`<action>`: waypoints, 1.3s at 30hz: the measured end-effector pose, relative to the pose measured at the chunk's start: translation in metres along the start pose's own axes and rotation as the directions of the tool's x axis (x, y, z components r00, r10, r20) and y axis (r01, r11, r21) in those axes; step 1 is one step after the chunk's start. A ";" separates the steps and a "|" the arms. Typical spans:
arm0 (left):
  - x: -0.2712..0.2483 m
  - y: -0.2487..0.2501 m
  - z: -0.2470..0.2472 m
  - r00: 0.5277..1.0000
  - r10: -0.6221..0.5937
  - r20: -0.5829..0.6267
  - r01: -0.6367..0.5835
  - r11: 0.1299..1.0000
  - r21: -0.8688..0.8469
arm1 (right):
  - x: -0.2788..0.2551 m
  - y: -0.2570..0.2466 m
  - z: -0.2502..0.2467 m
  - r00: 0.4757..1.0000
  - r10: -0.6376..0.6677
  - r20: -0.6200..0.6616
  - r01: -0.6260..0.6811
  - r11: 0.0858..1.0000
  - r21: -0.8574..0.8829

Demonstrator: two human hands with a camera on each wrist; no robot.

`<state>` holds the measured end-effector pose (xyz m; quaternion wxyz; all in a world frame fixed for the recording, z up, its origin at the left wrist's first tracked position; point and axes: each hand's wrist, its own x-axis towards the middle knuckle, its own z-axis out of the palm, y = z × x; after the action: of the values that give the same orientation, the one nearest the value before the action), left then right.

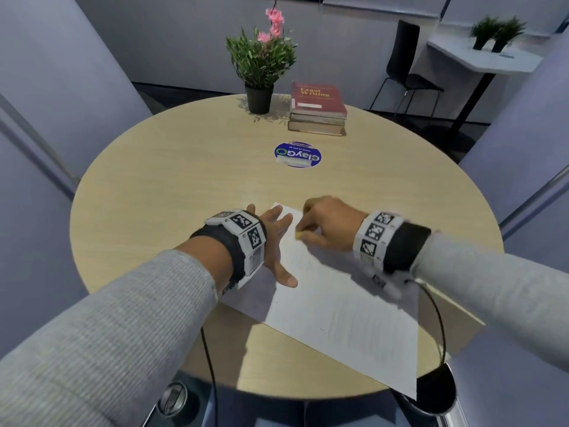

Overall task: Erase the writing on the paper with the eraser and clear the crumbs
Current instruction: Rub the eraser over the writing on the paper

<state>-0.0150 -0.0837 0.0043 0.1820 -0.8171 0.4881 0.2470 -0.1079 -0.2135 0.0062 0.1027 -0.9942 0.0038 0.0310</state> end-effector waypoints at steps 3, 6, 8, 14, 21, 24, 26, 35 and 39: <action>-0.002 0.002 -0.002 1.000 -0.006 0.001 0.006 1.000 -0.008 | -0.005 -0.002 0.007 0.999 -0.032 -0.001 0.032 0.999 0.003; 0.001 0.000 0.000 1.000 -0.018 -0.003 0.018 1.000 0.005 | -0.023 -0.017 0.014 0.979 -0.185 0.088 0.178 0.981 0.078; -0.001 0.001 -0.001 1.000 -0.026 0.003 0.026 1.000 -0.006 | -0.014 -0.001 0.004 0.996 -0.076 0.048 0.073 0.996 0.056; -0.011 0.004 -0.004 1.000 -0.023 0.007 0.023 1.000 0.000 | -0.026 -0.014 0.016 0.982 -0.178 0.065 0.174 0.983 0.055; -0.013 0.005 -0.006 0.999 -0.020 0.027 0.021 1.000 -0.005 | -0.009 0.007 0.004 0.999 -0.036 -0.034 0.035 0.999 -0.019; -0.011 0.006 -0.006 1.000 -0.011 0.015 0.010 1.000 0.021 | -0.025 -0.018 0.015 0.980 -0.188 0.070 0.186 0.982 0.038; -0.010 0.006 -0.006 1.000 -0.008 0.005 0.008 1.000 0.021 | -0.022 -0.012 0.011 0.985 -0.149 0.083 0.145 0.988 0.048; 0.010 -0.004 0.002 1.000 0.003 -0.022 -0.004 1.000 -0.020 | -0.028 -0.007 0.016 0.986 -0.156 0.060 0.151 0.986 0.070; 0.022 -0.008 0.004 1.000 0.005 -0.016 -0.005 1.000 -0.009 | -0.013 0.023 0.007 1.000 0.008 -0.026 -0.006 0.999 0.045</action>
<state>-0.0001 -0.0929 -0.0112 0.1738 -0.8186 0.4907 0.2429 -0.1219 -0.2351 -0.0041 0.1250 -0.9919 0.0093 0.0182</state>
